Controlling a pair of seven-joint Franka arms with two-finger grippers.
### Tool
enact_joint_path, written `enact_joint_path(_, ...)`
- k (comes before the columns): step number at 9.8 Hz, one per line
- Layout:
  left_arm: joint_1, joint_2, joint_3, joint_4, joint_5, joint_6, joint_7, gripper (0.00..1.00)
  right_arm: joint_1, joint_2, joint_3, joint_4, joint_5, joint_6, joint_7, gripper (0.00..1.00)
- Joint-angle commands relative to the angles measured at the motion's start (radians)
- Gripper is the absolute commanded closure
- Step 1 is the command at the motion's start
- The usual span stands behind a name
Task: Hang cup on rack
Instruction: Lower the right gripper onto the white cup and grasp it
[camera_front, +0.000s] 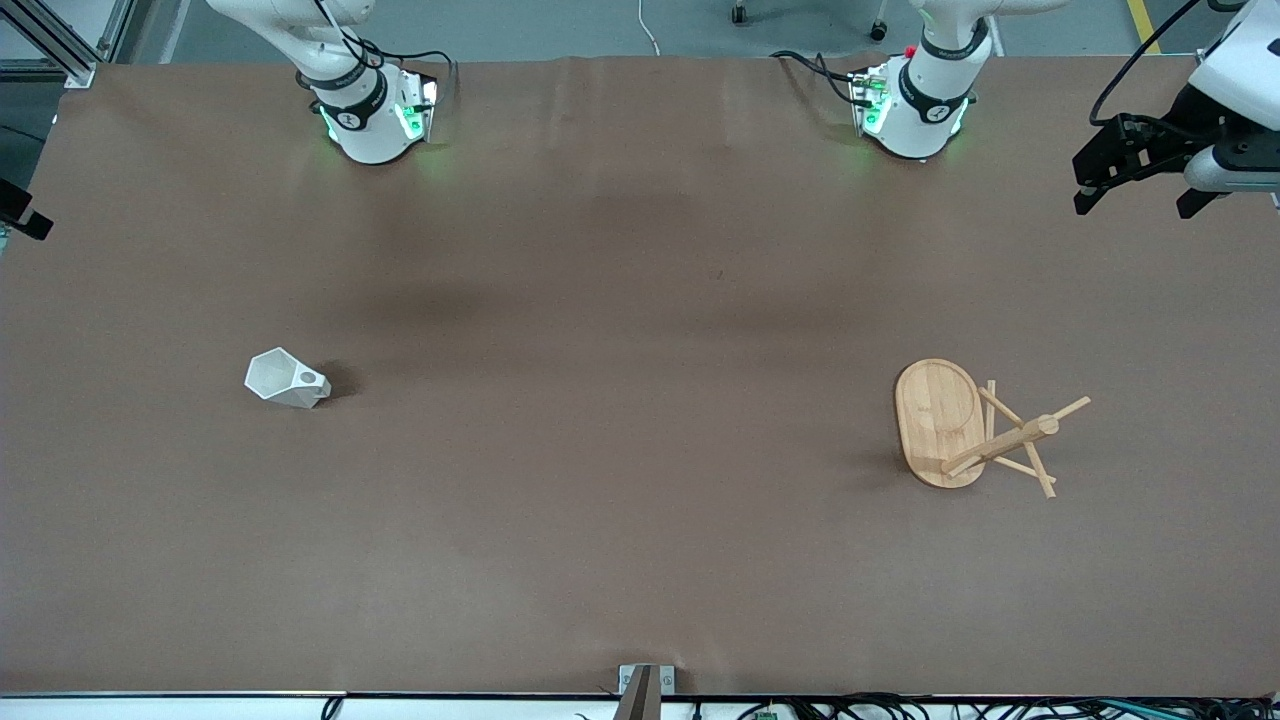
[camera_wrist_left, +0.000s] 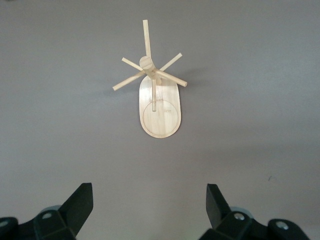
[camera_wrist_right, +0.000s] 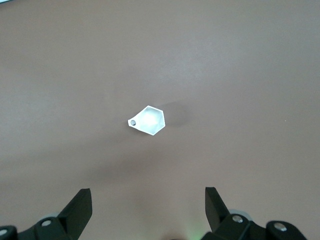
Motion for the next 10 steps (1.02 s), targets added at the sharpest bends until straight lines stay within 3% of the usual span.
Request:
enact_joint_path(1,0.0,0.022,-0.004,0.011,0.02,-0.01,0.013,0.0,-0.003,0.008,0.001,0.016,-0.019,-0.013,-0.007,0.0)
enact_joint_path(4,0.006,0.054,0.0,0.067,0.004,-0.01,0.007,0.0,-0.001,0.009,0.001,0.009,-0.019,-0.017,-0.003,0.0)
enact_joint_path(5,0.008,0.054,0.005,0.069,-0.003,-0.01,0.009,0.0,-0.001,0.006,0.001,-0.041,-0.018,-0.007,-0.001,0.0)
enact_joint_path(7,0.0,0.056,0.005,0.066,-0.008,-0.01,0.004,0.0,-0.001,0.004,0.001,-0.191,-0.018,0.11,-0.001,0.0)
enact_joint_path(10,-0.003,0.065,0.001,0.074,-0.006,-0.008,-0.007,0.0,-0.017,0.004,-0.002,-0.495,-0.018,0.436,-0.001,0.0)
